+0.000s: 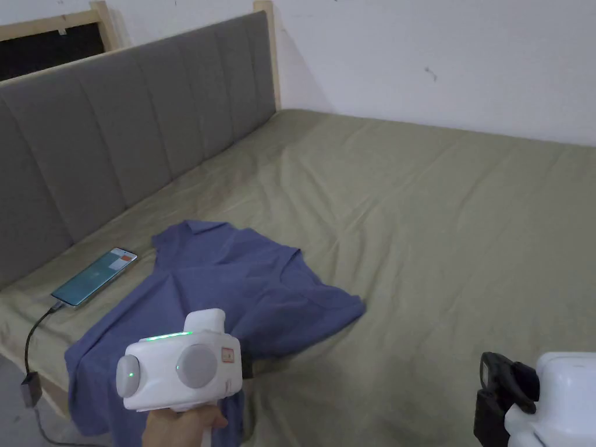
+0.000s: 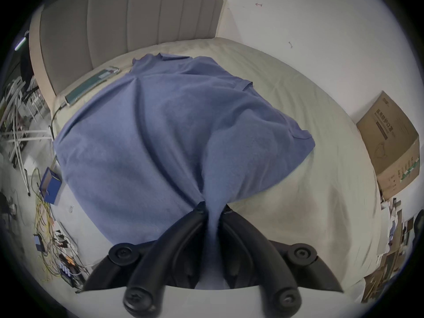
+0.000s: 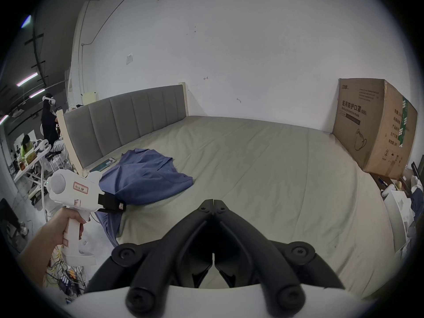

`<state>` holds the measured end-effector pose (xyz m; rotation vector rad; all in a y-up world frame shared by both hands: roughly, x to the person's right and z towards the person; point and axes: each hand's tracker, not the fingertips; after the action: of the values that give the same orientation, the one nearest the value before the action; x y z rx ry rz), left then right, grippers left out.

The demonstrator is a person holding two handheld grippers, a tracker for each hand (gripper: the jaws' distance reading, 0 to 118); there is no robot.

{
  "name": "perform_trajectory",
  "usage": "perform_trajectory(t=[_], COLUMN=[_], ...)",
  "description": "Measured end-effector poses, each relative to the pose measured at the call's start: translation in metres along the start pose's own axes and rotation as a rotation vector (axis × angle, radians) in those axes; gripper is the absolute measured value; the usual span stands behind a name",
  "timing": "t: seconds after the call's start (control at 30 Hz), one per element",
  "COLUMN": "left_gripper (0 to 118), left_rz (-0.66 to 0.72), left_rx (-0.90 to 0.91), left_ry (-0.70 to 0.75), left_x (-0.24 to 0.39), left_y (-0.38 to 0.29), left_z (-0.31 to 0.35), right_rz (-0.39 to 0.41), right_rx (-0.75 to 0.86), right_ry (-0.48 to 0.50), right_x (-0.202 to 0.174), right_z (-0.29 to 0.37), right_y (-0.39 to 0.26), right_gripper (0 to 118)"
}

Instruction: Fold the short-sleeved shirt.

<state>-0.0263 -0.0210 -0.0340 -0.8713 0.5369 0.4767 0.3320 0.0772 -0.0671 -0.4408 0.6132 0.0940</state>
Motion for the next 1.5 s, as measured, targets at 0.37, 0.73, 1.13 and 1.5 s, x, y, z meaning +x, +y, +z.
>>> perform_trajectory(t=[0.37, 0.73, 1.13, 1.5], left_gripper=[2, 2, 2, 2], left_rz=[-0.135, -0.48, -0.635, -0.59], left_rx=[0.29, 0.438, -0.103, -0.327], left_ry=[-0.119, -0.545, -0.678, -0.619], left_x=[0.068, 0.262, 0.395, 0.369], left_y=[0.073, 0.082, -0.089, -0.157], left_z=[0.132, 0.231, 0.076, 0.007], right_rz=[-0.081, -0.182, -0.289, -0.29], right_rx=[0.098, 0.201, 0.179, 0.099], right_ry=[-0.091, -0.309, -0.458, -0.448], right_x=[0.043, 0.116, 0.183, 0.191], right_z=[0.041, 0.1, 0.132, 0.111], right_y=[0.015, 0.024, 0.0, -0.011], right_gripper=[0, 0, 0, 0])
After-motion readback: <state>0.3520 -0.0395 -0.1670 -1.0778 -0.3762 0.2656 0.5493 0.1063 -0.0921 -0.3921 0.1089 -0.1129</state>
